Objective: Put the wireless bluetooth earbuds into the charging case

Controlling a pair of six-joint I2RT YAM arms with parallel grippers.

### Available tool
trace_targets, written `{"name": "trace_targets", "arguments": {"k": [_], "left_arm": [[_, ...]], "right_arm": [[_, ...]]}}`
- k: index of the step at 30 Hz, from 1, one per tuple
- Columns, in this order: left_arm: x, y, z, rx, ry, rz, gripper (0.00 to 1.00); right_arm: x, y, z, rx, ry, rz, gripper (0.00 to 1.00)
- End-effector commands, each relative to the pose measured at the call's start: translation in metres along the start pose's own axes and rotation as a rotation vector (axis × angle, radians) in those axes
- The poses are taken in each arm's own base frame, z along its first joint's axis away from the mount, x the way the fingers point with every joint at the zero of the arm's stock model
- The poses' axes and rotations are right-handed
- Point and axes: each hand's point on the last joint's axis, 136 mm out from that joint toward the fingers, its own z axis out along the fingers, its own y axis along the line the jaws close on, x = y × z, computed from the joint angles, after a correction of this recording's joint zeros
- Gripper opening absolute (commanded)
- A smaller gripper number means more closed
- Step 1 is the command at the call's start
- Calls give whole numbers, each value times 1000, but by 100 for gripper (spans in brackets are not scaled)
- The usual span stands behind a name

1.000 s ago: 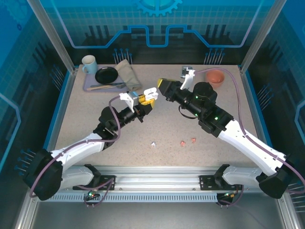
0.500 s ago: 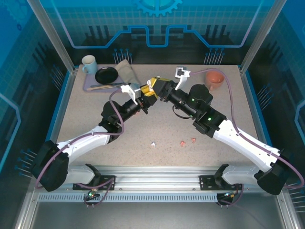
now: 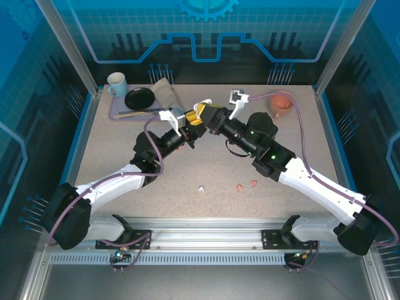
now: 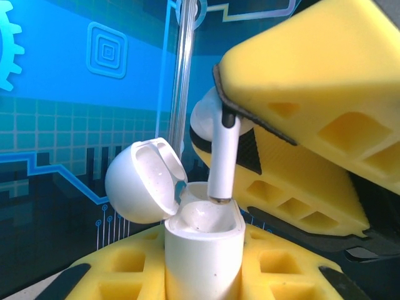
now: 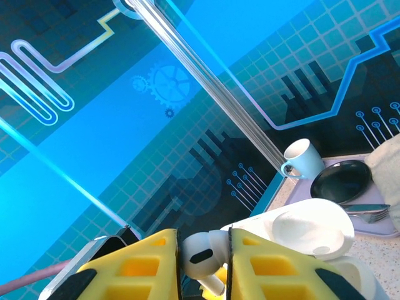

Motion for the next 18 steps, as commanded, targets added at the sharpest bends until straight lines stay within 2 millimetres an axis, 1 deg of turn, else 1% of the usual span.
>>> {"name": "trace_targets", "arguments": {"k": [1,8,11,13,18], "left_arm": [[-31,-11,6,37,-90,37,0],[-30,-7,7,16,-84,34,0],[-30,-5,7,4,-85,38,0],[-29,-4,7,0,-81,40,0],[-27,-2,7,-10,-75,43,0]], "right_arm": [[4,1,-1,-3,-6,2,22],[10,-5,-4,42,-6,-36,21],[9,-1,-5,52,-21,-60,21],[15,-3,-5,78,-6,-84,21],[16,6,-6,106,-17,-163,20]]}}
